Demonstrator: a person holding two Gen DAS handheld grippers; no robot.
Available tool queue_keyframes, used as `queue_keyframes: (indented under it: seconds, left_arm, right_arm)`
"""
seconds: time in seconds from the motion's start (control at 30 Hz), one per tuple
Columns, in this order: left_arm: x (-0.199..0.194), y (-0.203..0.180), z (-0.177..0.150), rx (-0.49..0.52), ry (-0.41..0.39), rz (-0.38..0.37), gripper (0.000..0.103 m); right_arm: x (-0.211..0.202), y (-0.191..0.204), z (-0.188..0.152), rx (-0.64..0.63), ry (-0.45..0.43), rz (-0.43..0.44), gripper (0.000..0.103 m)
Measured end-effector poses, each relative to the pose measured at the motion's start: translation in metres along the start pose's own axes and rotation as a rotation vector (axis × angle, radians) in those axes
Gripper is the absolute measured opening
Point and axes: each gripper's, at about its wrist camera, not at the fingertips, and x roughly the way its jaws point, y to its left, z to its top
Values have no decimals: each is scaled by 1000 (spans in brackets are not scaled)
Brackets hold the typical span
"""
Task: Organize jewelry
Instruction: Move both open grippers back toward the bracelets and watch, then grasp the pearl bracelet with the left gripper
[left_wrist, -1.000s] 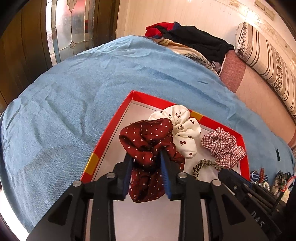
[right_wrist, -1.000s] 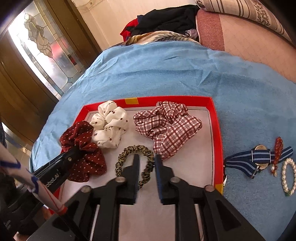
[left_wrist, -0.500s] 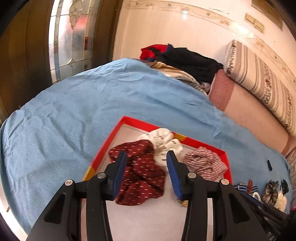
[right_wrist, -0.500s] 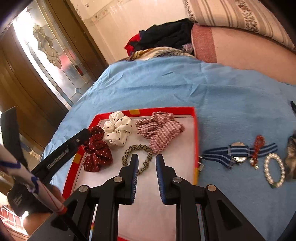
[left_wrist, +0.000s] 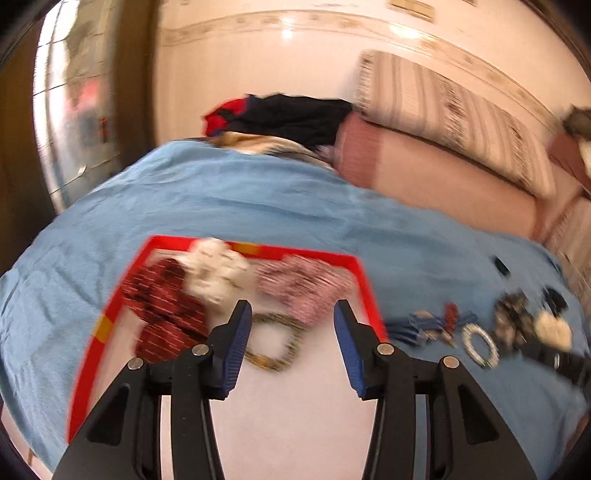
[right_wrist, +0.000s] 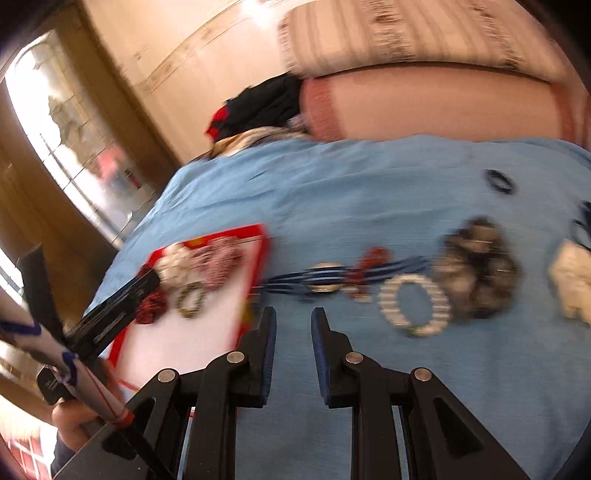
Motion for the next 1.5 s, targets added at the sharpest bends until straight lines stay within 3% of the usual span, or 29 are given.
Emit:
queue_keyframes:
  seconds: [0.23, 0.4, 0.6, 0.7, 0.77, 0.97, 1.13, 1.27, 1.5]
  left_arm:
    - [10, -79, -20, 92, 127, -144, 45]
    - [39, -134, -27, 99, 265, -228, 45]
    - [88, -179, -22, 72, 381, -244, 43]
    - [109, -195, -24, 75, 422, -239, 37]
    - [120, -206, -28, 97, 438, -196, 26]
    - [129, -217, -37, 156, 367, -86, 10]
    - [103, -211, -56, 233, 321, -81, 9]
    - [73, -176, -70, 246, 342, -108, 9]
    - [44, -139, -84, 227, 318, -146, 9]
  right_arm:
    - [-39, -110, 1, 174, -94, -122, 21]
    - [-42, -145, 0, 287, -92, -85, 21]
    - [-54, -151, 1, 301, -119, -31, 21]
    - [-60, -159, 0, 324, -129, -6, 21]
    - [-62, -164, 1, 333, -132, 5, 21]
    - [-67, -171, 4, 334, -144, 17, 21]
    - [-64, -167, 7, 310, -134, 34, 21]
    - [-60, -157, 5, 269, -123, 40, 21]
    - [-14, -114, 9, 199, -7, 142, 21]
